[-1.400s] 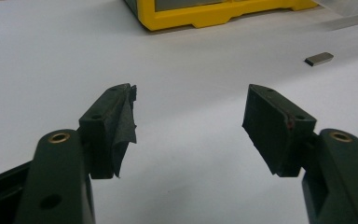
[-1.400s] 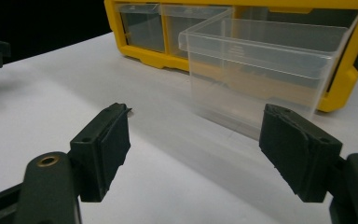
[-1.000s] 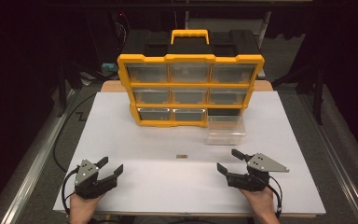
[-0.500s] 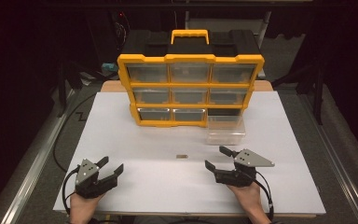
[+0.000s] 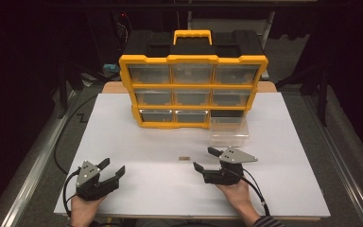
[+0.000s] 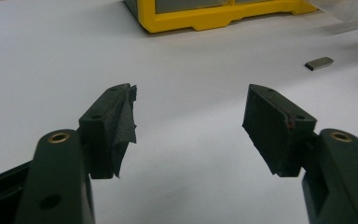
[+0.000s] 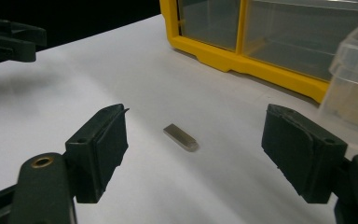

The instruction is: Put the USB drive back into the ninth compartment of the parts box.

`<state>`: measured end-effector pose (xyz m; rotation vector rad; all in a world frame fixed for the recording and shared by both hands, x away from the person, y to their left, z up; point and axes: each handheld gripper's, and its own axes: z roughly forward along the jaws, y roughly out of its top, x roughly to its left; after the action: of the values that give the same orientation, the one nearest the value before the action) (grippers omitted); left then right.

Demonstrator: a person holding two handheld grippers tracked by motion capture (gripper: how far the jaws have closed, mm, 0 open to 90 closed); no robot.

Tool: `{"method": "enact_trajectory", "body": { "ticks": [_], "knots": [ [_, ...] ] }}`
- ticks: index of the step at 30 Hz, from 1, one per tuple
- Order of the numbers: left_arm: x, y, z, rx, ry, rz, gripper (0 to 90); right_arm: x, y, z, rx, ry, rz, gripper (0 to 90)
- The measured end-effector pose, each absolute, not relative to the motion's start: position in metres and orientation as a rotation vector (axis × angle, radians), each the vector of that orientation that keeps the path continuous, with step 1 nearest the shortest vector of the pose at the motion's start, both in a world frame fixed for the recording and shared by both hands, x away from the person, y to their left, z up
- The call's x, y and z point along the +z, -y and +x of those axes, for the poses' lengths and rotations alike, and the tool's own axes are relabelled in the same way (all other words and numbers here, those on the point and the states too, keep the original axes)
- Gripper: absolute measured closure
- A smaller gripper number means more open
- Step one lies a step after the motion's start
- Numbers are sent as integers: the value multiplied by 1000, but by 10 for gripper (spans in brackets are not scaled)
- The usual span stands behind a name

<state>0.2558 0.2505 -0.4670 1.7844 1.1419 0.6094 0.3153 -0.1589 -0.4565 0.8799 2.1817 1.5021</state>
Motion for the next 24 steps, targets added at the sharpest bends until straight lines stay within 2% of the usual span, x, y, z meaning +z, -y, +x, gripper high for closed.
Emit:
{"method": "enact_trajectory", "body": {
  "ticks": [7,24],
  "knots": [
    [-467,-251,256,612,-1139,1787,342,-457,144,322,1471,-2226,869,242],
    [-467,-251,257,623,-1139,1789,338,-442,108,352,1093,-2507,872,365]
  ]
}}
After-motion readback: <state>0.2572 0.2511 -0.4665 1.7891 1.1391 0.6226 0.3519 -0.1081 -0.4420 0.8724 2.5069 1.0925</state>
